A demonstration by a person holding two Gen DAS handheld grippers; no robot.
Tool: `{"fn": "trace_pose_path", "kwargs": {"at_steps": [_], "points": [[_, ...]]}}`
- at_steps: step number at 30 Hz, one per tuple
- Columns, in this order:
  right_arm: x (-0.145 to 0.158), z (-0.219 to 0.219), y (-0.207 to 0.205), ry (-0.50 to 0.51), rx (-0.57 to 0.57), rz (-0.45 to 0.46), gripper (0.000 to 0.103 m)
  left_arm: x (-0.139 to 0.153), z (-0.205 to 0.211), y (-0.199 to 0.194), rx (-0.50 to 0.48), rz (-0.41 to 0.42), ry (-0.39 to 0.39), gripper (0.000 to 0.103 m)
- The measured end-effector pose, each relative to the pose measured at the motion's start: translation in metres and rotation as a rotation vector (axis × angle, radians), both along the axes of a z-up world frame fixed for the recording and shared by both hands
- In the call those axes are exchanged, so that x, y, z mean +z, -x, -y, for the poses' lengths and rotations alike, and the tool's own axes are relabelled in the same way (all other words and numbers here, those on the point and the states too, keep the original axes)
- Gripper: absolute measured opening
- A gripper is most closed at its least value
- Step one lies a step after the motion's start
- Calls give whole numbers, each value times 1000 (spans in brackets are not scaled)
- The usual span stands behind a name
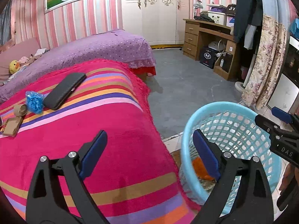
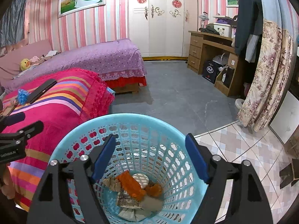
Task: Collect trash
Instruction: 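Move both open grippers back over the items on the bed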
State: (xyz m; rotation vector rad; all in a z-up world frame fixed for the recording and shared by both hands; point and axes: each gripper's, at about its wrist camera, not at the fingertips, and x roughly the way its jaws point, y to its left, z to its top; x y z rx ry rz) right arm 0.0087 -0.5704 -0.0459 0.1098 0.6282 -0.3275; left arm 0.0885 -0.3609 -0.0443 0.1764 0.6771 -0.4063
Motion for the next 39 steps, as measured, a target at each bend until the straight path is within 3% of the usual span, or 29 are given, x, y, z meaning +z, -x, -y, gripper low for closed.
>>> {"fn": "trace_pose_path", "kwargs": {"at_steps": [1, 8, 17, 31, 34, 39], "points": [[0, -1, -1, 3, -6, -2, 89, 1, -5, -1, 4, 3, 0, 90], [5, -13, -10, 23, -32, 1, 95, 13, -36, -4, 33, 24, 5, 94], [31, -47, -29, -16, -30, 96, 98, 33, -96, -18, 104, 58, 9, 97], [41, -166, -102, -27, 144, 101, 98, 50, -245, -61, 294, 123, -41, 97], [38, -194, -116, -19, 175, 90, 98, 45, -277, -70, 335, 118, -15, 97], [28, -237, -135, 14, 216, 57, 98, 40, -305, -84, 354, 92, -56, 97]]}}
